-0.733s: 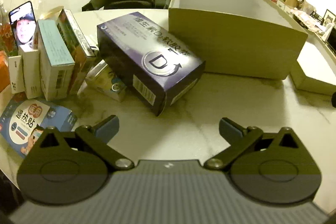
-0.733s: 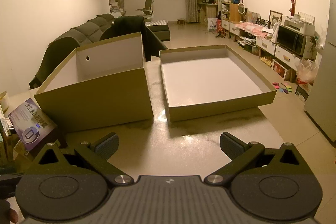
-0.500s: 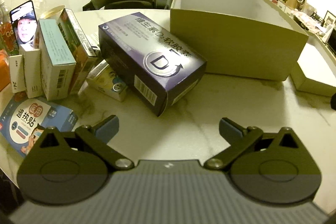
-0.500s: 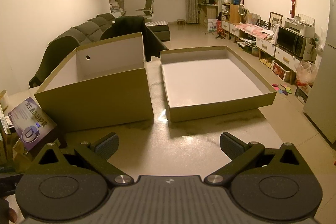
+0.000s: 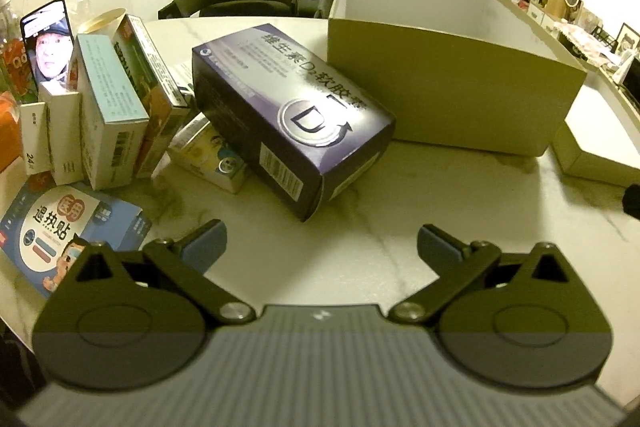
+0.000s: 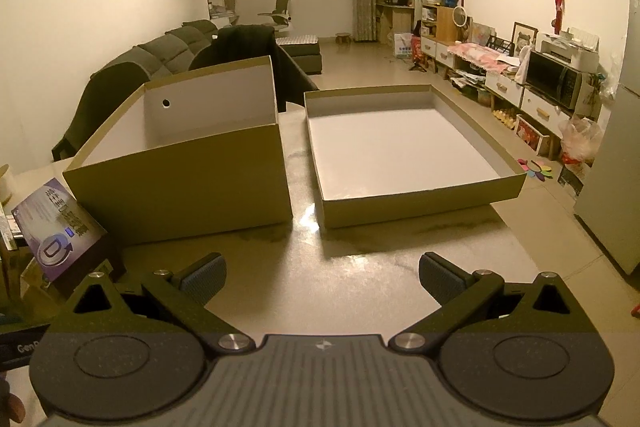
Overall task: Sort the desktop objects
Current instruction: 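Move the right tool toward the purple vitamin D box by the pile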
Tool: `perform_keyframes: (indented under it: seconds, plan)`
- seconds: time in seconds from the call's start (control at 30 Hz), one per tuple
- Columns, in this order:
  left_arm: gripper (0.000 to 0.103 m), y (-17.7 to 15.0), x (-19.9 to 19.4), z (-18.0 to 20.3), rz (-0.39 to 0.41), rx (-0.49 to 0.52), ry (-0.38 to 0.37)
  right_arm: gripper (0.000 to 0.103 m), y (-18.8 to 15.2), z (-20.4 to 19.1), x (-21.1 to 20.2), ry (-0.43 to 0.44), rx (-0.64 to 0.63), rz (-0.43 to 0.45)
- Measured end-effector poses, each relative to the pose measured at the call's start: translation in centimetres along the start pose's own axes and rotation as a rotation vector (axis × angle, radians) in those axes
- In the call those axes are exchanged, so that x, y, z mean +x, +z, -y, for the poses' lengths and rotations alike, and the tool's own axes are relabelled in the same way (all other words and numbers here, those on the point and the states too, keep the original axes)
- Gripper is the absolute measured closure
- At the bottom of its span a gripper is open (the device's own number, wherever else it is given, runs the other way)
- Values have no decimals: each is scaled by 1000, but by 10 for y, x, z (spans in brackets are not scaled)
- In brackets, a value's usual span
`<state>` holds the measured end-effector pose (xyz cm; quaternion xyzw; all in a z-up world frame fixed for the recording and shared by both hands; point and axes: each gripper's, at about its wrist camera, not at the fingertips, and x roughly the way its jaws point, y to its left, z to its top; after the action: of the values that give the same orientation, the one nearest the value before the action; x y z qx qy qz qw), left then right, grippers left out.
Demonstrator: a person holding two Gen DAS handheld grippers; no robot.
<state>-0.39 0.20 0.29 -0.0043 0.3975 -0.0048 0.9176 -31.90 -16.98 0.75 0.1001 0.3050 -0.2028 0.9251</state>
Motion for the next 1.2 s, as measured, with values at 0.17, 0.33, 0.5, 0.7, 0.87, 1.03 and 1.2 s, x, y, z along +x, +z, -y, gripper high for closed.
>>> perform_keyframes:
  seconds: [0.17,0.33,0.5,0.7,0.87,1.03,1.2]
  plan:
    - [0,0,0,-2,-3,-1,-4,0,1,-3,-1,-13,-8,0]
    - [0,1,-1,-6,-2,-12,1,0,1,-6,-1,-14,-18,-2]
    - [0,1,-2,-8,-6,-17,6,0,3,-9,-1,-14,-30,0]
    - [0,3,-3,-10,-13,-17,10,0,4,-13,-3,-15,-45,3]
    - [0,4,-5,-13,-24,-18,1,0,7,-18,-5,-16,-57,8]
    - [0,5,-6,-17,-16,-15,4,0,7,-25,-6,-13,-71,12]
    - [0,6,-5,-25,-27,-23,15,0,9,-34,-8,-11,-93,18]
